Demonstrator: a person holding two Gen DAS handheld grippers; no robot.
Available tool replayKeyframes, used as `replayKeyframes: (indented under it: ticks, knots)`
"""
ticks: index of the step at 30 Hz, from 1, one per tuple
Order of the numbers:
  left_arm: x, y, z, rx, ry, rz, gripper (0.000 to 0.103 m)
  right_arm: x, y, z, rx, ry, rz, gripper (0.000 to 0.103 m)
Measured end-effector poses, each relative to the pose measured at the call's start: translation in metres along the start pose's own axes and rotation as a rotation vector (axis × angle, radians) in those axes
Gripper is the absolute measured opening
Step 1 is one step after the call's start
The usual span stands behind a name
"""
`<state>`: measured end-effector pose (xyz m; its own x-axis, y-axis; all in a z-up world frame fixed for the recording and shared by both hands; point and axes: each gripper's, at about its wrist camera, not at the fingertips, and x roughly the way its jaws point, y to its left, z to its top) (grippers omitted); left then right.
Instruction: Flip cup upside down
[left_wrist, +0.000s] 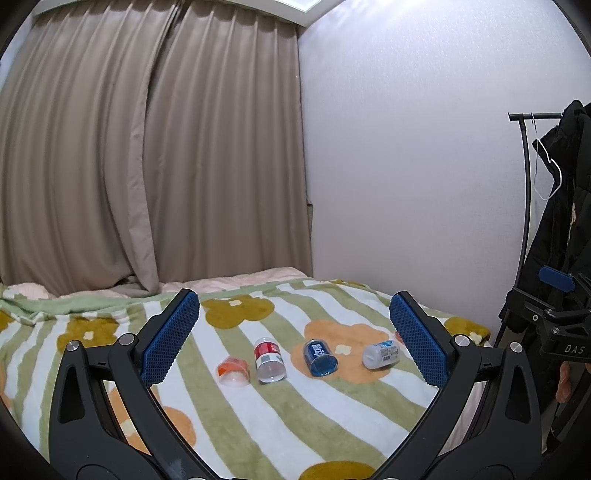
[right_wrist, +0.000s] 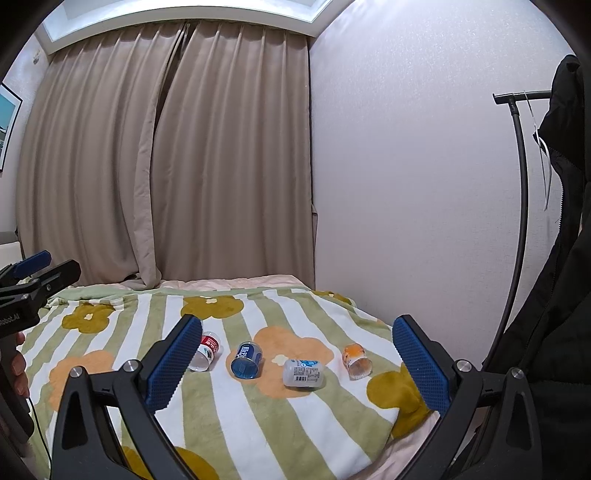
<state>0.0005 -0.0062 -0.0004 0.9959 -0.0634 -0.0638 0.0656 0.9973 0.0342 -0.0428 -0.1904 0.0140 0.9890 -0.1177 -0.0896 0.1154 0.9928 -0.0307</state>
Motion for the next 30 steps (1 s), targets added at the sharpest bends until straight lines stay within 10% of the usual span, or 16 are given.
replayKeyframes:
  ticks: [30]
  knots:
    - [0.0010, -0.0008, -0.0016, -0.001, 0.001, -0.002, 0.103, -0.0049, 0.0016, 0.0044, 0.004, -0.012, -0.022, 0.103]
